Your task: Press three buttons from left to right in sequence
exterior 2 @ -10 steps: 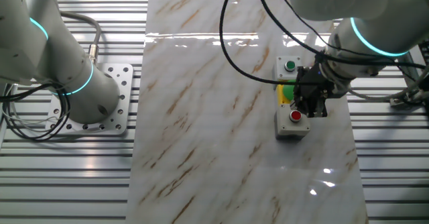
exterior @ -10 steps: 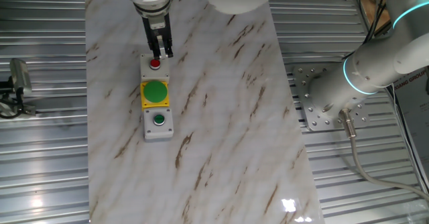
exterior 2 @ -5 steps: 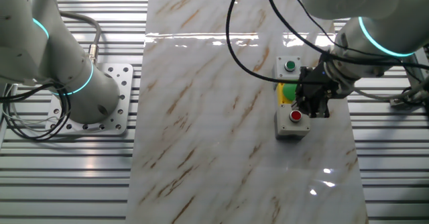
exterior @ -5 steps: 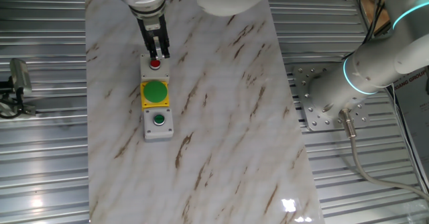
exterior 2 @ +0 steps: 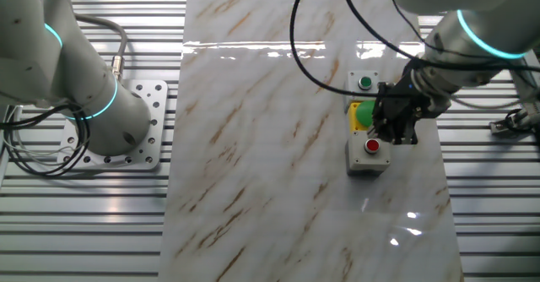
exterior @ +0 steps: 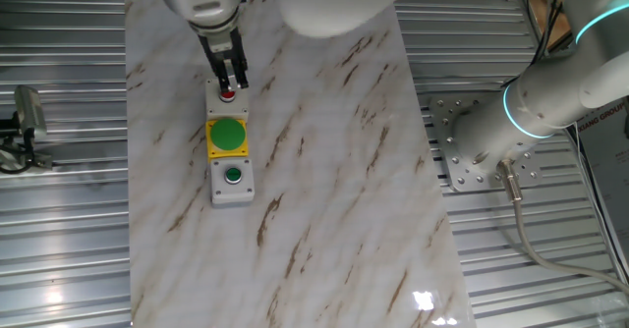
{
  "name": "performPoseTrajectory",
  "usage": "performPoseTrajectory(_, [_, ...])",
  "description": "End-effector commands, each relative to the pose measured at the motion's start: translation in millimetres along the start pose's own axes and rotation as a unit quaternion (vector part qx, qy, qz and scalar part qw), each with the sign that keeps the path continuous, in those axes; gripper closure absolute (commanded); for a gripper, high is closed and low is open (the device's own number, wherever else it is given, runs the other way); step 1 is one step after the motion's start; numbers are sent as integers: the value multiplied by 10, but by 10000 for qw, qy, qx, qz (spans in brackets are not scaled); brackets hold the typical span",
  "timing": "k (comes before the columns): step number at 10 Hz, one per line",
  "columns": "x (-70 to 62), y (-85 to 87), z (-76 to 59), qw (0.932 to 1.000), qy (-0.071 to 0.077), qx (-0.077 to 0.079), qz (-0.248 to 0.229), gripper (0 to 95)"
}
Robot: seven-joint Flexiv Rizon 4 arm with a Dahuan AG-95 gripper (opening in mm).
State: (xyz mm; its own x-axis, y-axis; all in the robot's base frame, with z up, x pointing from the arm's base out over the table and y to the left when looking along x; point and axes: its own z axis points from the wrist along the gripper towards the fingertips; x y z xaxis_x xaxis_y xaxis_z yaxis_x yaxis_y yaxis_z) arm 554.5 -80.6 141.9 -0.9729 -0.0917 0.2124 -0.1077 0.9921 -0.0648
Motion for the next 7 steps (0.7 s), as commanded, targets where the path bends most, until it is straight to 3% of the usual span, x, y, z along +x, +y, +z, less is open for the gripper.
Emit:
performPoseTrajectory(1, [22,-2,1,10000,-90,6,39,950])
performPoseTrajectory(5, [22,-2,1,9992,-372,-33,111,950])
performPoseTrajectory(7, [22,-2,1,9992,-375,-43,100,950])
